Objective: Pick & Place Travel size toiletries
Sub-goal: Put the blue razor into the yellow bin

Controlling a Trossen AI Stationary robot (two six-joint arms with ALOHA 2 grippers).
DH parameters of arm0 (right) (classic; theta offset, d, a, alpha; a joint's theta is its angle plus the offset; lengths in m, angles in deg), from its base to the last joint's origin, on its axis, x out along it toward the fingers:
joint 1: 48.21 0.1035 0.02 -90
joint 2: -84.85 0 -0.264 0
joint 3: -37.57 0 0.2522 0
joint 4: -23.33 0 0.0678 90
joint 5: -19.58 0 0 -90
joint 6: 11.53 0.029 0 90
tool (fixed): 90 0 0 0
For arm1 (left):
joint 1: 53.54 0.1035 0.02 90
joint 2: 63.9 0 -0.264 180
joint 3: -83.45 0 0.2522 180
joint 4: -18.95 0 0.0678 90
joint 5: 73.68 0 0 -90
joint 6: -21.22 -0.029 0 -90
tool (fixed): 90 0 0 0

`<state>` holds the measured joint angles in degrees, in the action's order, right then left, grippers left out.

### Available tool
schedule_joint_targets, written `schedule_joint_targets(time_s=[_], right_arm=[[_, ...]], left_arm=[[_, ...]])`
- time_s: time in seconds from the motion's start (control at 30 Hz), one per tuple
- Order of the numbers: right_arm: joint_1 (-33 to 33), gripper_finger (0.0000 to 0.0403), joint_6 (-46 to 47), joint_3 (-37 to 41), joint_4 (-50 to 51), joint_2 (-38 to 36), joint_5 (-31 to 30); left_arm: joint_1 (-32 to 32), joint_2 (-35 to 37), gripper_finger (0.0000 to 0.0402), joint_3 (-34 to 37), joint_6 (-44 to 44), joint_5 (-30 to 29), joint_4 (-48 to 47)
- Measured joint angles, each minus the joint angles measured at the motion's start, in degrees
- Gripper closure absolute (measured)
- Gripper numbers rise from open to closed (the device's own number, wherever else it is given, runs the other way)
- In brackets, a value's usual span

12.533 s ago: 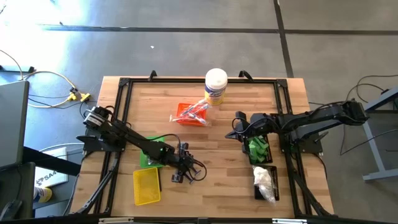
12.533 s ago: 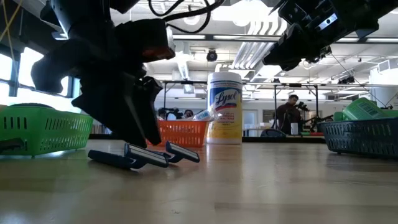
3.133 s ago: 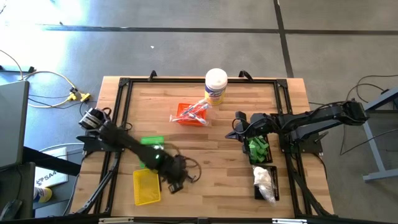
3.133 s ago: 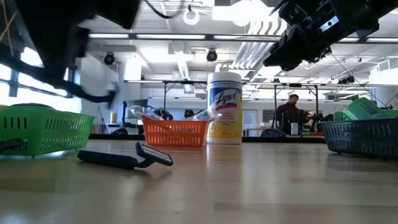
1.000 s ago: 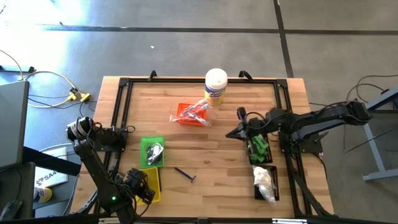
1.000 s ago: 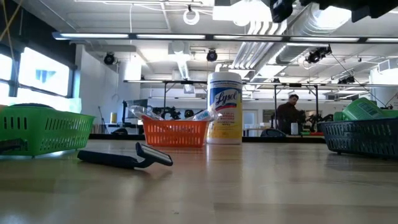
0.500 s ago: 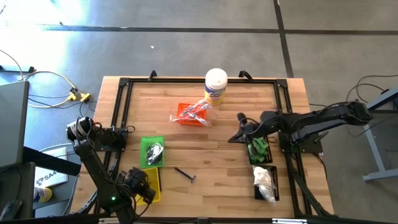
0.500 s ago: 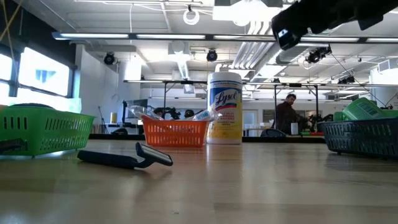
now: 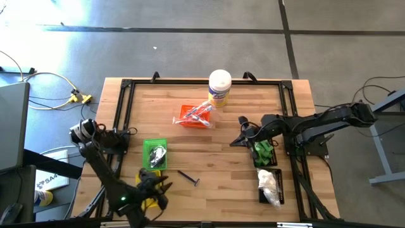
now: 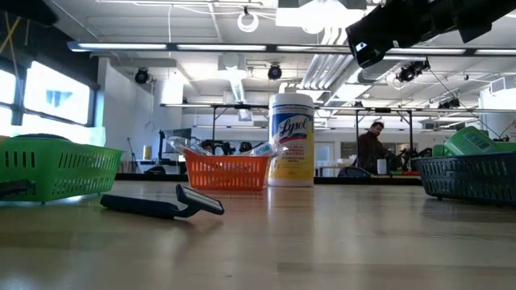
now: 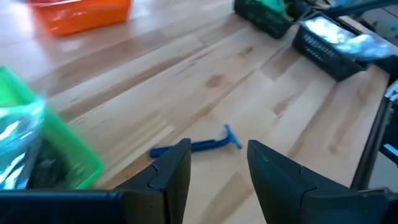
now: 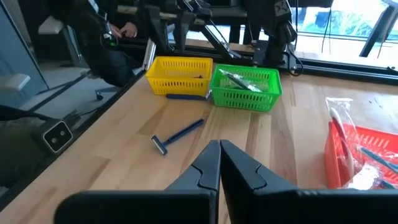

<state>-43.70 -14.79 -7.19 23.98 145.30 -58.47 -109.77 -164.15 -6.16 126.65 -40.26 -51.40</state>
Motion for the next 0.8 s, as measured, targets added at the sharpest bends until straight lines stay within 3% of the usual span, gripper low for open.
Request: schedule_joint_targets(time_s=[0.4, 0.63, 0.8], right_arm=[[0.0, 0.0400, 0.0, 0.0, 0.1, 0.0, 0.0], [0.0, 0.0400, 0.3, 0.0, 0.1, 0.0, 0.0], [0.0, 0.0400, 0.3, 0.0, 0.7, 0.0, 0.2]], left_arm=[[12.9, -1.2, 0.0247, 0.0, -39.4, -1.2, 23.3], [19.1, -1.3, 0.0247, 0.0, -55.1, 2.8, 28.6], [21.8, -1.3, 0.0247, 0.0, -57.2, 6.9, 28.6]])
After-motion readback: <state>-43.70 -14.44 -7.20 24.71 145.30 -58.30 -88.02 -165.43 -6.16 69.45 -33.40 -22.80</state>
